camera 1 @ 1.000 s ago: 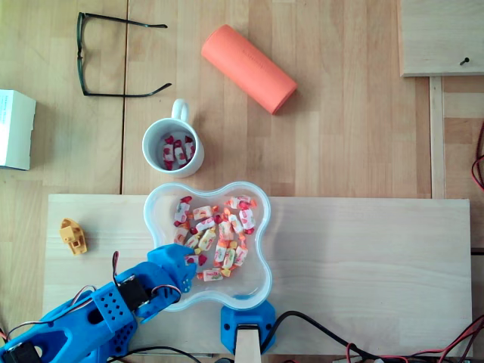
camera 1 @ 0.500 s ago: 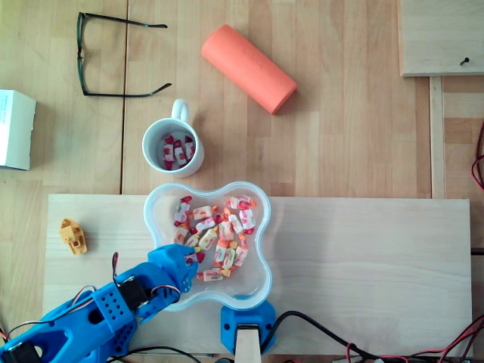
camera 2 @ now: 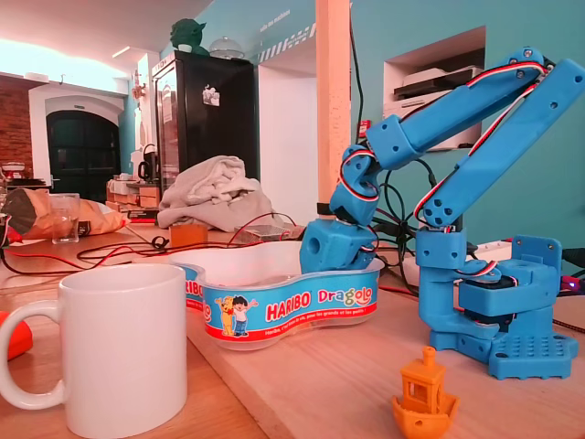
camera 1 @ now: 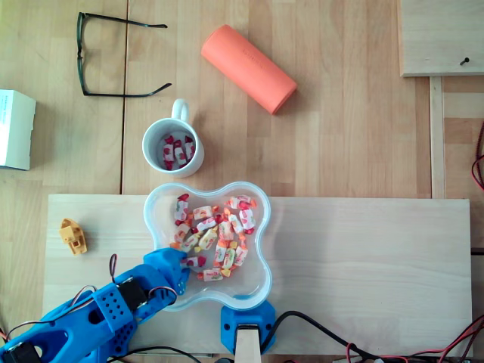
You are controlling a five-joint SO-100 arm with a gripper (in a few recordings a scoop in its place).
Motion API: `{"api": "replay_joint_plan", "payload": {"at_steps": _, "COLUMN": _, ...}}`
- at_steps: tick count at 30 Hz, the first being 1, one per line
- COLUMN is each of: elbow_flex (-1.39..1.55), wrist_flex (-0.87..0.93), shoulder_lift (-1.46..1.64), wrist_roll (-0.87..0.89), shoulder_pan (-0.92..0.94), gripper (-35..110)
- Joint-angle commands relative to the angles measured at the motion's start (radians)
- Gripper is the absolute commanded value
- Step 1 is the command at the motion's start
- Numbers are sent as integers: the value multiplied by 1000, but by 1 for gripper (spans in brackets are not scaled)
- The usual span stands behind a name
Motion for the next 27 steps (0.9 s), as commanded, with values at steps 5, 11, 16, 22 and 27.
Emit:
{"api": "replay_joint_plan", "payload": {"at_steps": 5, "elbow_flex": -11, "wrist_flex": -3, "shoulder_lift": 15, "wrist_roll": 6, "shoulder_pan": 15, "gripper": 8}}
{"api": "replay_joint_plan", "payload": {"at_steps": 11, "elbow_flex": -14, "wrist_flex": -5, "shoulder_lift": 25, "wrist_roll": 5, "shoulder_pan": 14, "gripper": -4}}
{"api": "replay_joint_plan", "payload": {"at_steps": 16, "elbow_flex": -100, "wrist_flex": 9, "shoulder_lift": 34, "wrist_roll": 3, "shoulder_pan": 0, "gripper": -2}}
{"api": "replay_joint_plan", "payload": {"at_steps": 22, "elbow_flex": -337, "wrist_flex": 12, "shoulder_lift": 34, "wrist_roll": -117, "shoulder_pan": -5, "gripper": -2}}
{"api": "replay_joint_plan", "payload": {"at_steps": 27, "elbow_flex": -589, "wrist_flex": 12, "shoulder_lift": 21, "wrist_roll": -235, "shoulder_pan": -84, "gripper": -2}}
